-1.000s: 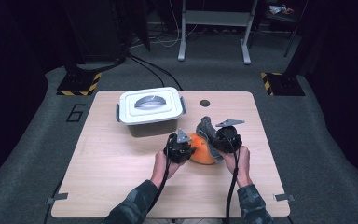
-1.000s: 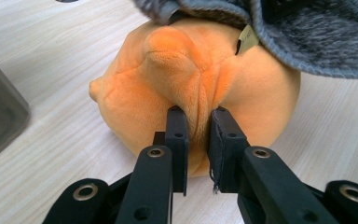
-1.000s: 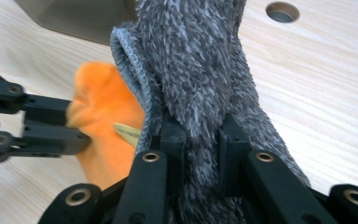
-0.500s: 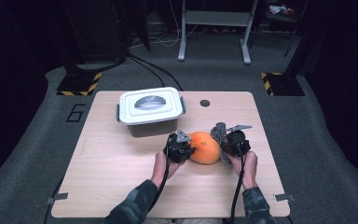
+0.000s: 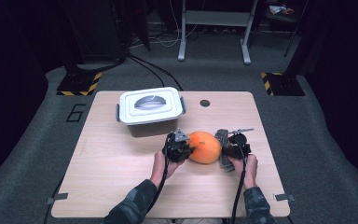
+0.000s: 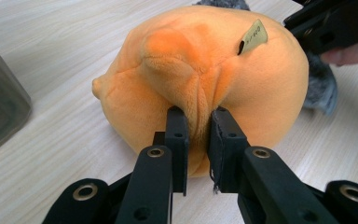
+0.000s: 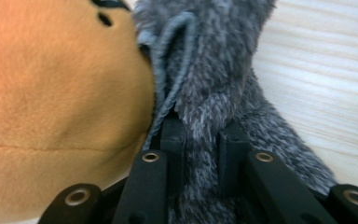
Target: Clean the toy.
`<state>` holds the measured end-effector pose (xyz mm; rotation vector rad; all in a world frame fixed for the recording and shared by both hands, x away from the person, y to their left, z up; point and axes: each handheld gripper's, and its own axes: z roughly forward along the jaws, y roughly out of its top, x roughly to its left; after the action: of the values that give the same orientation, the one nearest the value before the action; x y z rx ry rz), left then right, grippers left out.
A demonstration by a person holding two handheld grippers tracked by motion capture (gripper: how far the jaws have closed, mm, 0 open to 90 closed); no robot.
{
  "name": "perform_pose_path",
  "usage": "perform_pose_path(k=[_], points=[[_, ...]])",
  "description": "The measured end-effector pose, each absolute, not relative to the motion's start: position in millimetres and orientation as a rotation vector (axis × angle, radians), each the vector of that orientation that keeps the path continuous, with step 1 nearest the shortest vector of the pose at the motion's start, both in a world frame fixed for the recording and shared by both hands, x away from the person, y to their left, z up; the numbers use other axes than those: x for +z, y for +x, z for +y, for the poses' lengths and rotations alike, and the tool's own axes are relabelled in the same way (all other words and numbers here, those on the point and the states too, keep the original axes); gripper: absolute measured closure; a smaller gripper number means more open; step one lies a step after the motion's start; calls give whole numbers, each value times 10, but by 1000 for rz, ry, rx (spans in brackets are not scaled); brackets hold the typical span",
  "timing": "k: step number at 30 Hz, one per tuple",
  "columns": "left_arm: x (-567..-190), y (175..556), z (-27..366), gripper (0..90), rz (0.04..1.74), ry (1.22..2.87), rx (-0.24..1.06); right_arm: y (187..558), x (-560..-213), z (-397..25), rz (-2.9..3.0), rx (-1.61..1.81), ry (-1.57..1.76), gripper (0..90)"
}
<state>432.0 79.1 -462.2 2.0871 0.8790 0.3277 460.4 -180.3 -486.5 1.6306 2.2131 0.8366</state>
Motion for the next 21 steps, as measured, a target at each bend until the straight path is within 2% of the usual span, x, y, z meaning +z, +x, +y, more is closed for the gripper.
perform_pose_path(k=[5, 11, 17, 21], points=[[-4625, 4320, 794, 787, 876, 2085, 330, 4485, -4546, -1886, 2138, 941, 1573, 762], [-4623, 4323, 800, 781, 877, 2083, 324, 4317, -4179, -1717, 2148, 1091, 1437, 762], [-4621, 4327, 808, 758, 871, 2079, 322, 4350, -4278, -1436, 2228, 991, 1391, 764], [-4616, 4326, 838, 678, 854, 2055, 308, 4392, -4315, -1476, 2223, 996, 1399, 764]])
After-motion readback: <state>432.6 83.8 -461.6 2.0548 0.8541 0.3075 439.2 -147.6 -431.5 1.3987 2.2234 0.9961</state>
